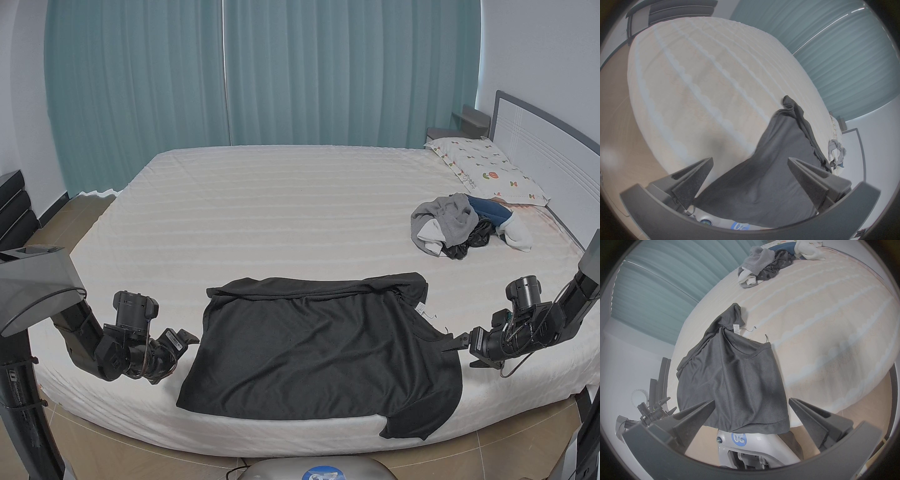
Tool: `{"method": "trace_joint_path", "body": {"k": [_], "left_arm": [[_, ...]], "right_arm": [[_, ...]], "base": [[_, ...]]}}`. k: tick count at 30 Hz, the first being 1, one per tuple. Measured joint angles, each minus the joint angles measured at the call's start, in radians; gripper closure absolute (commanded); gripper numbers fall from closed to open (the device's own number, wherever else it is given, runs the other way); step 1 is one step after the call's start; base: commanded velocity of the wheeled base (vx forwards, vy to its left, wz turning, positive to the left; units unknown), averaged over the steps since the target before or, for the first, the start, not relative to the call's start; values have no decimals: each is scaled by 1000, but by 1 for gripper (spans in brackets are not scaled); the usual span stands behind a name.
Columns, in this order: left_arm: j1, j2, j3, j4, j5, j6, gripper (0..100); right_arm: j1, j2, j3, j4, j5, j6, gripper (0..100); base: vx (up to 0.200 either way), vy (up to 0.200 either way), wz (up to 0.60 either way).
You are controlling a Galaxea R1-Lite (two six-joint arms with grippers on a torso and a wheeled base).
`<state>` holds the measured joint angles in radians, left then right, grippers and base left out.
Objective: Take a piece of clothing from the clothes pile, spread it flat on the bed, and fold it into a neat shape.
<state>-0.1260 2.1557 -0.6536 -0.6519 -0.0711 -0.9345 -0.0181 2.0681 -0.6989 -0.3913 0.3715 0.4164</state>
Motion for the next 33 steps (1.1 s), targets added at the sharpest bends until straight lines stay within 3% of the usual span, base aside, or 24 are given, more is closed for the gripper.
{"method": "trace_joint_path", "body": {"k": [10, 22, 23, 33], "left_arm": [[-97, 69, -20, -115, 70, -32, 0], [-113, 146, -63, -170, 159, -13, 0], [-114, 150, -66, -170, 161, -12, 100], [-110, 171, -66, -169, 207, 10, 100]], "right_arm": [[9, 17, 3, -7, -4, 10, 0], [17, 14, 10, -7, -3, 10, 0], [18, 14, 10, -7, -3, 10, 0], [16, 12, 10, -7, -4, 10, 0]], "base": [[0, 0, 0], [0, 0, 0], [0, 0, 0], [0, 0, 0]]}}
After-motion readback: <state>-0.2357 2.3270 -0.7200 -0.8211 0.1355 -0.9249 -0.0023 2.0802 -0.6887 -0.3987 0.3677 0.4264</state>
